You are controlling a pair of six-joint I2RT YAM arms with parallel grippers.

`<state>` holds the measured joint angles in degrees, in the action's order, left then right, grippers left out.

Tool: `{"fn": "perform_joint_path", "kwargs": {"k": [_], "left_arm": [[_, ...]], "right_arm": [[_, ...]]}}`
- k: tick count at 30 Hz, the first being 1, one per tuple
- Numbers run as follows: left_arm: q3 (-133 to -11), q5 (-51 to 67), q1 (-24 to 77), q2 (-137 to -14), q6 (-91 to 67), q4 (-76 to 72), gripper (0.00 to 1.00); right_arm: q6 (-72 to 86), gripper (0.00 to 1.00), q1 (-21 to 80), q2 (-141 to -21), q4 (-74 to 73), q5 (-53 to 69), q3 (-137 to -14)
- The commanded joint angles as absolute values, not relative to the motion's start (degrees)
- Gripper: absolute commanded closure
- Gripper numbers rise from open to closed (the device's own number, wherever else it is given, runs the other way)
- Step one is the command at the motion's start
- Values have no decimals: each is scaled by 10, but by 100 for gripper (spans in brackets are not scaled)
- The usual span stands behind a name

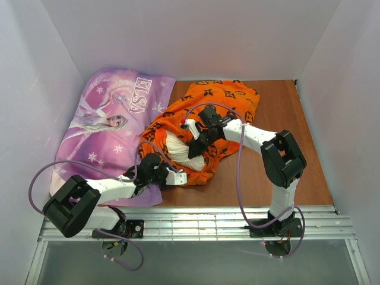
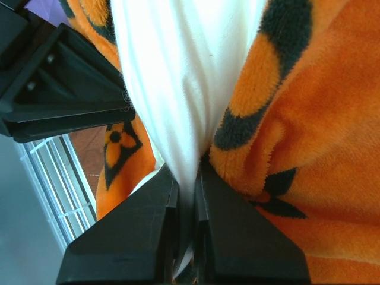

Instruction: Put the pillow into the pillowcase

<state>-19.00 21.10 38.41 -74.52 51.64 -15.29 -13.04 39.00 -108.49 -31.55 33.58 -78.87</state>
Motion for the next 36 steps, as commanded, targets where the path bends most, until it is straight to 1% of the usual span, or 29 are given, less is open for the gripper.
{"fn": "perform_joint_path", "kwargs": {"k": [1,6,10,12,18,22,24,28,29,30,31,36], "left_arm": [[-197,217,381,-727,507,-185,65],[-214,254,381,-671,503,-142,66],[-228,246,382,-661,481,-116,66],[-232,237,382,-673,481,-118,66],[-247,207,382,-763,475,-140,68],[-233,218,381,-784,497,-156,68],[-229,197,382,-794,497,-177,68],[-230,159,381,-824,487,-209,64],[-234,158,381,-823,478,-209,62],[-236,163,381,-816,476,-206,57],[-238,166,381,-812,475,-205,56],[-250,174,381,-803,473,-201,56]], "right_arm": [[-121,99,399,-1079,-352,395,-766],[-121,99,399,-1078,-351,395,-766],[-120,99,399,-1079,-349,398,-766],[-120,99,399,-1078,-349,398,-766],[-114,99,399,-1074,-349,400,-767],[-107,99,399,-1073,-348,407,-772],[-105,99,399,-1071,-349,412,-773],[-103,99,399,-1067,-347,416,-762],[-104,99,398,-1065,-348,416,-756],[-104,99,398,-1063,-347,416,-754],[-105,99,399,-1063,-347,416,-751],[-104,99,398,-1062,-346,420,-750]]}}
